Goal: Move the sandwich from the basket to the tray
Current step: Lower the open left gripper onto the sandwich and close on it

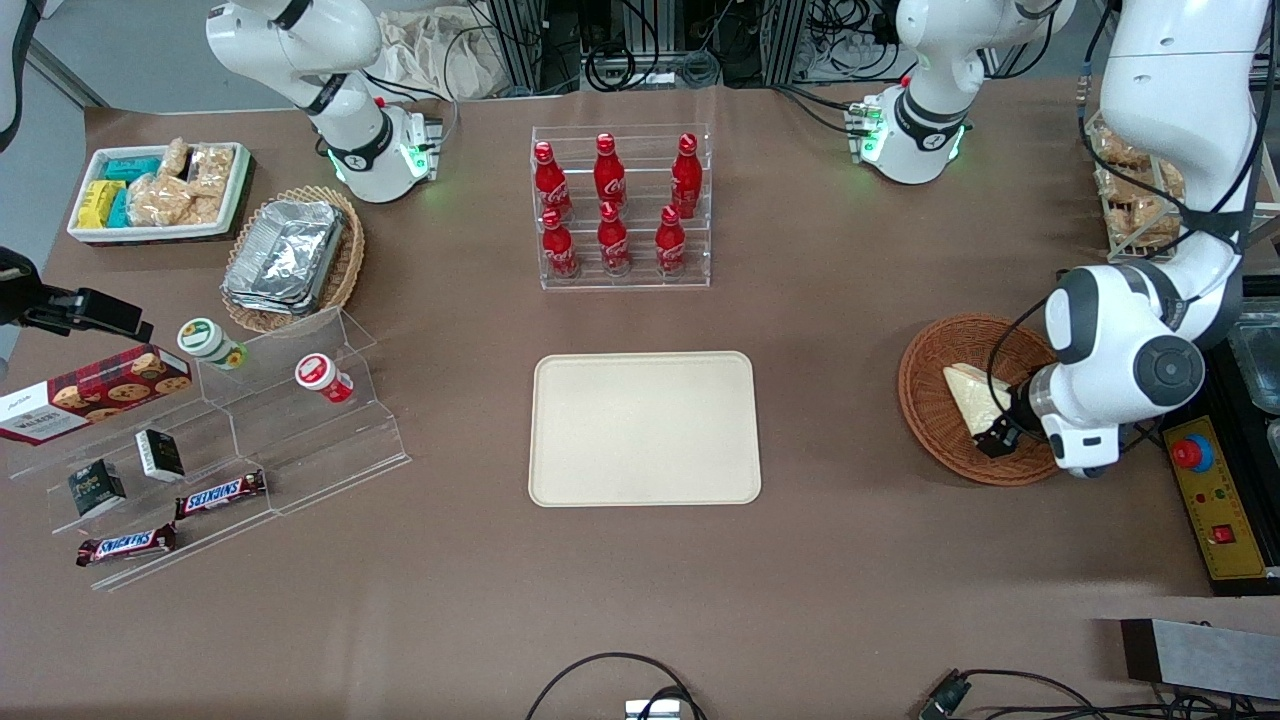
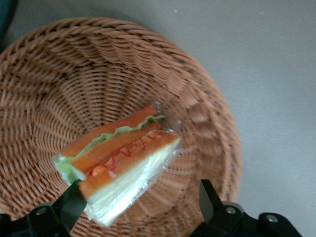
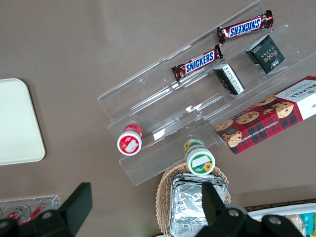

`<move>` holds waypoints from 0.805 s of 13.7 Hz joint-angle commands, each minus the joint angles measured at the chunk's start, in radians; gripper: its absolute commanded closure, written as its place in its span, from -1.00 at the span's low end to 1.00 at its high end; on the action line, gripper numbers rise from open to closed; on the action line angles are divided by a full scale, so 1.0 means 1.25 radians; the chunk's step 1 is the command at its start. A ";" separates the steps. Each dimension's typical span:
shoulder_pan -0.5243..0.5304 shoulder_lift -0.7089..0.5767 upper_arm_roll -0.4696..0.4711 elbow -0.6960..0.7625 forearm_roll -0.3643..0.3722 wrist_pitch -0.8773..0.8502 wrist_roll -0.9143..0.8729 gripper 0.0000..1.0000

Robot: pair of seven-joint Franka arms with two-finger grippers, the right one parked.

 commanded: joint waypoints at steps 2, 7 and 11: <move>-0.001 0.035 -0.002 0.080 0.033 -0.096 0.071 -1.00; -0.005 0.036 -0.020 0.124 0.118 -0.216 0.246 -1.00; -0.001 0.033 -0.020 0.138 0.127 -0.246 0.419 -1.00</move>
